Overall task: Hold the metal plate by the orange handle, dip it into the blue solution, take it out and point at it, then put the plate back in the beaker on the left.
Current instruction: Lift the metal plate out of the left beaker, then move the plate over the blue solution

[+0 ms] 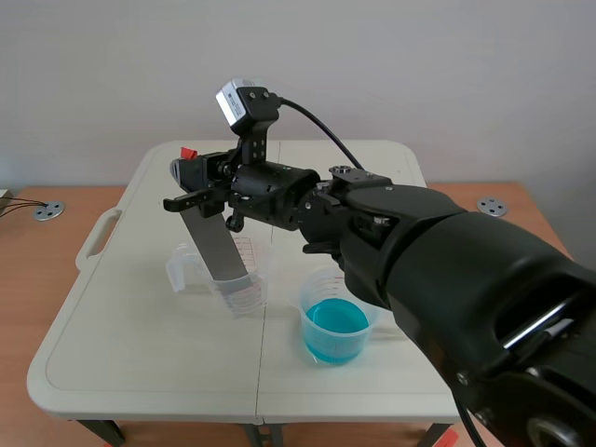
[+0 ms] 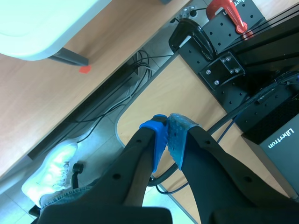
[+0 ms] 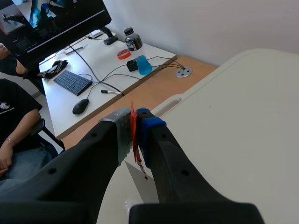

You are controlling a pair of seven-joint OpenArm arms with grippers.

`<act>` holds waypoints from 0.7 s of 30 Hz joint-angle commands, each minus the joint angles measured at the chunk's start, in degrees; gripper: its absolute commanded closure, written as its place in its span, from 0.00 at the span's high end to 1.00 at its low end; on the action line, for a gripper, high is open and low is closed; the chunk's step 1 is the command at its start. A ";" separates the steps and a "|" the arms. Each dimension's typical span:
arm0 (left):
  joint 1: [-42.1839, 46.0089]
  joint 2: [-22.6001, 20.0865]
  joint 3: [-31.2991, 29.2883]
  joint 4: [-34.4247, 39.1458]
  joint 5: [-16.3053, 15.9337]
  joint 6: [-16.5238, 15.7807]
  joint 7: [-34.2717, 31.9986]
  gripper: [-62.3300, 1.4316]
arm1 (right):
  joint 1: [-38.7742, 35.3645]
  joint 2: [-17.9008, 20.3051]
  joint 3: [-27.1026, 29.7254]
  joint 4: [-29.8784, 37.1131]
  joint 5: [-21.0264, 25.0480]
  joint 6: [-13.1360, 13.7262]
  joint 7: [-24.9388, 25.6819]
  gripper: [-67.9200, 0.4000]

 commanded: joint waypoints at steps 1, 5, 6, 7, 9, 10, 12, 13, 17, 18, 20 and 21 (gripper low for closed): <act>0.20 0.11 0.07 0.55 -0.35 -0.15 -0.42 0.07 | 0.70 0.52 -0.31 1.09 0.81 0.37 1.73 0.02; 0.20 0.13 0.07 0.55 -0.35 -0.15 -0.42 0.07 | 0.70 1.40 -0.31 1.46 0.79 0.42 3.30 0.02; 0.20 0.13 0.07 0.55 -0.35 -0.15 -0.42 0.07 | 0.70 1.55 -0.31 1.51 0.79 0.61 3.58 0.02; 0.20 0.13 0.07 0.55 -0.35 -0.17 -0.44 0.07 | 0.70 1.73 -0.31 1.60 0.76 0.98 3.85 0.03; 0.20 0.13 0.07 0.55 -0.35 -0.17 -0.44 0.07 | 0.70 2.08 -0.31 2.05 0.59 1.70 3.87 0.02; 0.20 0.11 0.07 0.55 -0.35 -0.17 -0.44 0.07 | 0.70 2.23 -0.31 2.32 0.57 1.86 3.87 0.03; 0.20 0.11 0.07 0.55 -0.35 -0.17 -0.44 0.07 | 0.70 2.38 -0.31 2.71 0.55 1.86 3.87 0.03; 0.20 0.11 0.07 0.55 -0.35 -0.17 -0.44 0.07 | 0.70 2.38 -0.31 2.93 0.20 1.86 3.87 0.03; 0.20 0.11 0.07 0.55 -0.35 -0.17 -0.46 0.07 | -0.37 2.56 -0.28 5.38 -1.88 1.88 3.87 0.03; 0.20 0.11 0.07 0.55 -0.35 -0.17 -0.48 0.07 | -1.07 2.73 -0.28 6.40 -2.71 1.88 3.87 0.03; 0.20 0.11 0.07 0.55 -0.35 -0.17 -0.61 0.07 | -2.51 3.30 -0.28 9.20 -4.00 1.81 3.87 0.03; 0.20 0.11 0.07 0.55 -0.35 -0.17 -0.61 0.07 | -3.34 3.65 -0.28 10.69 -4.63 1.79 3.87 0.03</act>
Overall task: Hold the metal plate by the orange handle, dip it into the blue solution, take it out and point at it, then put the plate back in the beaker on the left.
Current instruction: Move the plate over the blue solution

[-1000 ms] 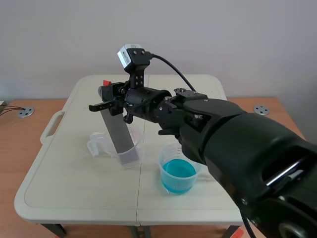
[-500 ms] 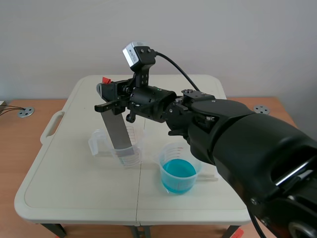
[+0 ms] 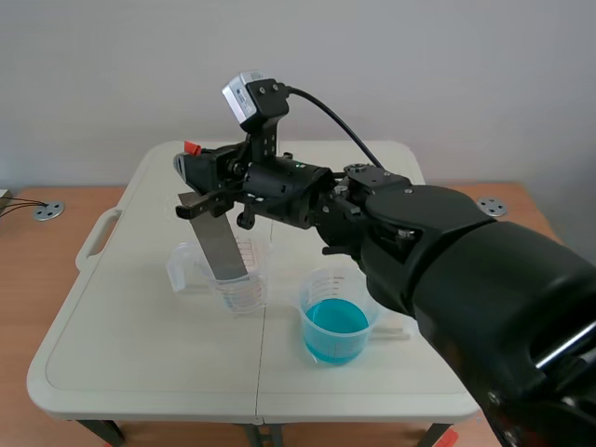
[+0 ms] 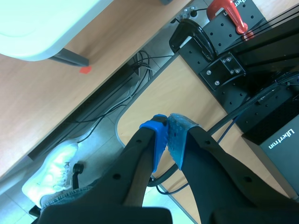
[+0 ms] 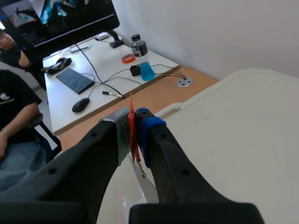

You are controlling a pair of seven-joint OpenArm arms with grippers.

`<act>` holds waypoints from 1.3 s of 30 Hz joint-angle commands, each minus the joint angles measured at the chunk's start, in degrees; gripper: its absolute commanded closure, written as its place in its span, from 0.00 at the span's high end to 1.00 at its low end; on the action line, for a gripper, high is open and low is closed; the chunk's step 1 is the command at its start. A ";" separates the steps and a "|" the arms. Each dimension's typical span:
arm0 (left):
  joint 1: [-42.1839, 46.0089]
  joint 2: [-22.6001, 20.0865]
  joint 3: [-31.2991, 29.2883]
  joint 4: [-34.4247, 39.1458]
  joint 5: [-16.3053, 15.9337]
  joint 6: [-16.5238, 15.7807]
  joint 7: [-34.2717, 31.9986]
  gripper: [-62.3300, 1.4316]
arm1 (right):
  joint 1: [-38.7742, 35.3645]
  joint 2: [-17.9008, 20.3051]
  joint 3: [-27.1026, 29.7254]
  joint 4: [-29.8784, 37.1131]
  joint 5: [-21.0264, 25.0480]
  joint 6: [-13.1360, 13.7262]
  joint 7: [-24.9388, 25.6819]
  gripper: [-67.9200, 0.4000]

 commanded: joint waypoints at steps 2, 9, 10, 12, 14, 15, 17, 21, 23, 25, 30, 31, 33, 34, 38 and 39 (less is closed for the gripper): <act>0.20 0.11 0.07 0.55 -0.35 -0.17 -0.57 0.07 | -1.20 1.01 -0.22 5.53 -0.63 0.02 1.05 0.03; 0.20 0.11 0.07 0.55 -0.35 -0.17 -0.57 0.07 | -5.60 3.02 -0.15 15.61 -4.02 -2.82 -0.15 0.03; 0.20 0.11 0.07 0.55 -0.35 -0.17 -0.57 0.07 | -6.05 3.19 -0.15 16.81 -4.57 -3.39 -0.28 0.03; 0.20 0.11 0.07 0.55 -0.35 -0.17 -0.57 0.07 | -6.97 3.54 -0.15 19.17 -5.16 -3.78 -1.01 0.03; 0.20 0.11 0.07 0.55 -0.35 -0.17 -0.57 0.07 | -7.93 3.67 -0.04 21.59 -5.81 -4.74 -2.25 0.03; 0.20 0.11 0.07 0.55 -0.35 -0.17 -0.57 0.07 | -8.46 3.76 0.35 22.80 -6.34 -5.31 -2.89 0.03; 0.20 0.11 0.07 0.55 -0.35 -0.17 -0.57 0.07 | -9.55 3.76 1.36 25.07 -7.21 -5.35 -3.91 0.03; 0.20 0.11 0.07 0.55 -0.35 -0.17 -0.57 0.07 | -11.89 3.76 3.61 30.14 -8.48 -6.36 -6.62 0.03; 0.20 0.11 0.07 0.55 -0.35 -0.17 -0.57 0.07 | -12.94 3.76 4.63 32.63 -8.87 -6.36 -8.11 0.03; 0.20 0.11 0.07 0.55 -0.35 -0.17 -0.57 0.07 | -13.90 3.76 5.46 35.23 -9.35 -6.36 -9.55 0.03; 0.20 0.11 0.07 0.55 -0.35 -0.17 -0.57 0.07 | -16.09 3.78 6.95 41.68 -9.35 -6.34 -13.70 0.03; 0.20 0.11 0.07 0.55 -0.35 -0.17 -0.57 0.07 | -16.55 3.78 7.19 43.01 -9.35 -6.34 -14.45 0.03; 0.20 0.11 0.07 0.55 -0.35 -0.17 -0.57 0.07 | -17.49 3.76 7.61 45.55 -9.35 -6.34 -15.96 0.03; 0.20 0.11 0.07 0.55 -0.35 -0.17 -0.57 0.07 | -18.05 3.78 7.76 46.82 -9.35 -6.34 -16.61 0.03; 0.20 0.11 0.07 0.55 -0.35 -0.17 -0.59 0.07 | -20.41 3.78 8.59 51.84 -9.35 -6.34 -19.43 0.03; 0.20 0.11 0.07 0.55 -0.35 -0.17 -0.59 0.07 | -21.09 3.78 8.90 53.11 -9.35 -6.34 -20.22 0.03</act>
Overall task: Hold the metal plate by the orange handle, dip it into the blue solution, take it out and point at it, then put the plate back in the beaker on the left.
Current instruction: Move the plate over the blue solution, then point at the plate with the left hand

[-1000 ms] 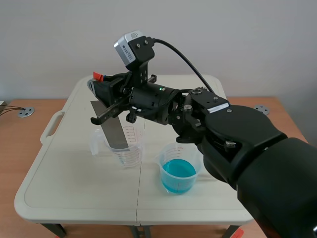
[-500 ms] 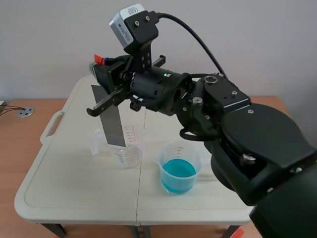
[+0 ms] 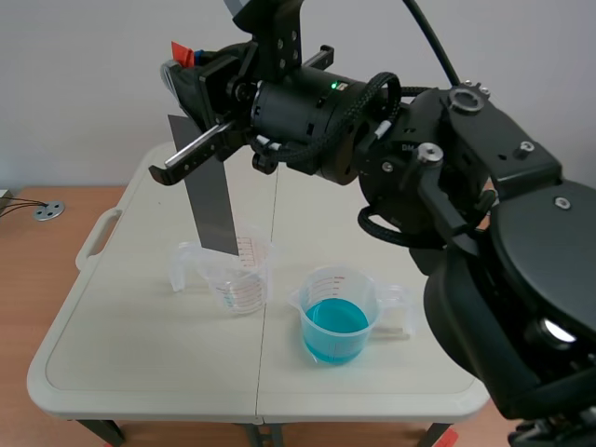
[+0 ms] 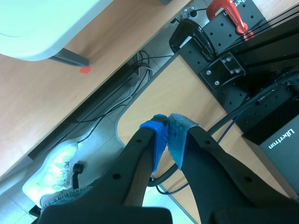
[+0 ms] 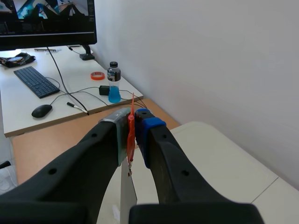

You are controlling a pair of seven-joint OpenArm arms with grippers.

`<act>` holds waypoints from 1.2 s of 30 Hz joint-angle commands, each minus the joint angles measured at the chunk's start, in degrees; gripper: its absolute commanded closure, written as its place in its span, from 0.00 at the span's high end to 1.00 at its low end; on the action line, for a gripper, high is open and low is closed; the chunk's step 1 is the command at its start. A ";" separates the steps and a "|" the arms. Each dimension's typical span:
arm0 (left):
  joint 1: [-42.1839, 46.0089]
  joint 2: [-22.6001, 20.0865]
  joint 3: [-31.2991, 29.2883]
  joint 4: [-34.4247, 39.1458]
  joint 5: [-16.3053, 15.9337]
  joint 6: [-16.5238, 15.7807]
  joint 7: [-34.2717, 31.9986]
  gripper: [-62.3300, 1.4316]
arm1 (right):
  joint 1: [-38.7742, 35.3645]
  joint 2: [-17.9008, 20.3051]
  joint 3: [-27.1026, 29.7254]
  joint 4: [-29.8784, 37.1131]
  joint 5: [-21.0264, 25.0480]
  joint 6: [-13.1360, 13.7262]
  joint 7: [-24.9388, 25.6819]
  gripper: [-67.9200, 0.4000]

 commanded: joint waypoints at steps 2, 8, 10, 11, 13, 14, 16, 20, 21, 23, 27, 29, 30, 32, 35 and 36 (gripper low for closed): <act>0.20 0.11 0.07 0.55 -0.35 -0.17 -0.61 0.07 | -1.07 0.00 1.09 3.61 0.39 -0.02 -0.63 0.03; 0.20 0.11 0.07 0.55 -0.35 -0.17 -0.74 0.07 | -5.62 0.00 3.26 10.01 0.39 0.04 -3.56 0.03; 0.20 0.11 0.07 0.55 -0.35 -0.17 -0.57 0.07 | -7.13 0.00 4.17 11.82 0.39 0.24 -4.20 0.03; 0.00 0.09 0.07 0.55 -0.35 -0.17 -0.59 0.07 | -7.87 0.00 4.61 12.79 0.39 0.26 -4.48 0.03; -1.77 0.09 0.07 0.55 -0.35 -0.17 -0.59 0.07 | -9.29 0.00 5.57 14.36 0.37 0.61 -5.11 0.03; -2.67 0.11 0.09 0.55 -0.35 -0.17 -0.59 0.07 | -9.86 0.00 6.10 15.10 0.37 0.68 -5.29 0.03; -4.61 0.09 0.13 0.55 -0.35 -0.37 -0.68 0.07 | -11.23 0.02 7.10 16.41 0.37 0.92 -5.73 0.03; -8.83 0.09 0.13 0.55 -0.35 -0.63 -0.57 0.07 | -13.84 0.00 9.40 18.95 0.39 1.73 -6.40 0.03; -9.81 0.09 0.13 0.55 -0.35 -0.63 -0.59 0.07 | -14.43 0.00 9.97 19.61 0.39 1.73 -6.60 0.03; -11.72 0.11 0.17 0.55 -0.37 -0.66 -0.57 0.07 | -15.80 0.02 11.17 20.98 0.39 1.75 -6.93 0.03; -16.13 0.11 0.17 0.55 -0.39 -1.90 -0.63 0.07 | -18.49 0.04 13.66 23.47 0.39 2.23 -6.97 0.03; -18.67 0.11 0.20 0.55 -0.42 -3.50 -0.63 0.07 | -19.65 0.02 14.86 24.33 0.39 3.21 -6.97 0.03; -20.02 0.11 0.20 0.55 -0.46 -4.59 -0.79 0.07 | -20.09 0.02 15.47 24.68 0.39 3.67 -6.97 0.03; -23.04 0.11 0.55 0.55 -0.66 -6.88 -0.76 0.07 | -20.87 0.02 16.61 25.00 0.39 3.93 -6.75 0.03; -27.93 0.11 2.47 0.48 -0.61 -8.90 -0.76 0.07 | -21.27 0.31 18.21 25.00 0.46 4.63 -6.62 0.03; -29.64 0.11 3.41 0.39 -0.61 -9.49 -0.74 0.07 | -21.40 0.72 18.60 25.00 0.44 4.72 -6.32 0.03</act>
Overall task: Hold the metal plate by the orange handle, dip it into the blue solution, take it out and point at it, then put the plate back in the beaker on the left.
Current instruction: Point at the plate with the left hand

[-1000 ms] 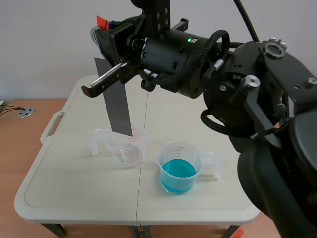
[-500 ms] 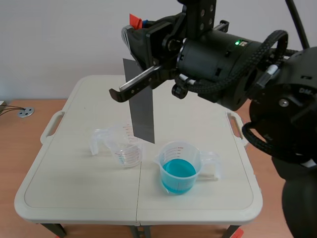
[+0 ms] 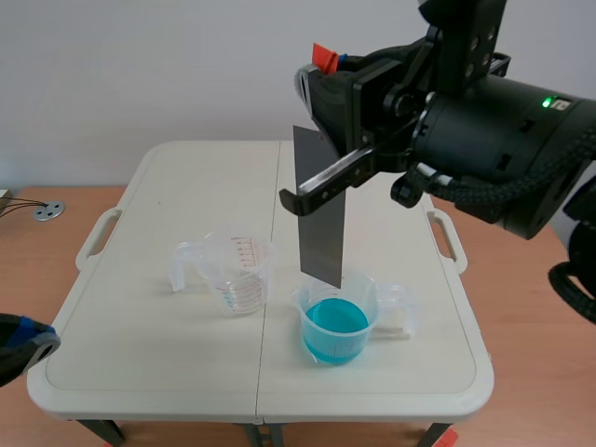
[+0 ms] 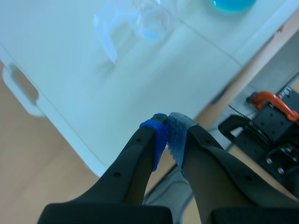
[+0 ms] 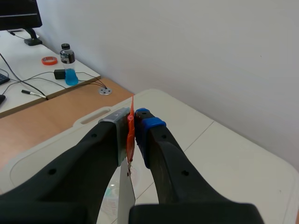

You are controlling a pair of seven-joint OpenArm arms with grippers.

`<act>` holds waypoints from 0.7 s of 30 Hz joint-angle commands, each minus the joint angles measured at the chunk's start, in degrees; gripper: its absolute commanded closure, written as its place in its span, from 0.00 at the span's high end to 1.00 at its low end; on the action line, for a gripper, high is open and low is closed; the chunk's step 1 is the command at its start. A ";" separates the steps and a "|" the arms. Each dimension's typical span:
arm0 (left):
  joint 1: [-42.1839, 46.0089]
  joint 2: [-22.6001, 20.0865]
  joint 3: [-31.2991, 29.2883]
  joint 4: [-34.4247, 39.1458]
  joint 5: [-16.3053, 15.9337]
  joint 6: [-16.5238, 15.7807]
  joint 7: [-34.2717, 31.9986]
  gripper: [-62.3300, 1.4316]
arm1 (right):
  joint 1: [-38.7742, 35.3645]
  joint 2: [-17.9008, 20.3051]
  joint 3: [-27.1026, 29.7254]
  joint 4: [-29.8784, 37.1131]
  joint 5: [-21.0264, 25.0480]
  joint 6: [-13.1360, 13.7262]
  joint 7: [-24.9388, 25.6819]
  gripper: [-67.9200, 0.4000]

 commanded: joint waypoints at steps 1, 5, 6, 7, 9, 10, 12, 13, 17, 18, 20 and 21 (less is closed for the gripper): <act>-2.38 0.13 2.12 0.24 -0.44 -0.98 -0.74 0.07 | 0.33 1.18 0.52 1.16 0.46 -0.04 1.57 0.03; -9.49 0.13 7.54 -1.40 -0.42 -2.73 -0.74 0.07 | 0.33 3.54 1.44 1.16 0.48 -0.04 3.21 0.03; -11.32 0.13 9.11 -1.95 -0.42 -2.78 -0.74 0.07 | 0.33 4.17 1.62 1.16 0.48 -0.04 3.72 0.03; -13.09 0.13 10.71 -2.56 -0.42 -2.82 -0.74 0.07 | 0.33 4.83 1.81 1.16 0.57 -0.04 4.17 0.03; -16.76 0.13 13.99 -4.02 -0.42 -3.56 -0.76 0.07 | 0.33 6.19 1.90 1.16 0.68 -0.04 4.81 0.03; -18.67 0.15 15.65 -4.79 -0.42 -3.82 -0.76 0.07 | 0.33 6.86 1.88 1.14 0.68 -0.04 5.05 0.03; -22.34 0.17 19.06 -6.27 -0.42 -3.82 -0.76 0.07 | 0.26 8.02 1.88 1.14 0.92 -0.04 5.44 0.03; -24.13 0.31 20.65 -7.02 -0.42 -3.82 -0.76 0.07 | 0.22 8.55 1.88 1.14 0.92 -0.07 5.86 0.03; -30.62 1.60 25.81 -9.88 -0.44 -3.82 -0.72 0.07 | 0.22 10.23 1.90 1.11 1.40 -0.09 6.08 0.03; -32.04 2.14 26.84 -10.62 -0.42 -3.82 -0.72 0.07 | 0.22 10.49 1.90 1.03 1.70 -0.09 6.08 0.03; -34.56 3.30 28.68 -12.26 -0.42 -3.85 -0.70 0.07 | 0.22 10.80 1.90 0.98 1.73 -0.09 6.03 0.03; -35.74 4.00 29.46 -13.03 -0.39 -3.91 -0.66 0.07 | 0.22 11.13 1.90 0.98 1.75 -0.09 6.05 0.03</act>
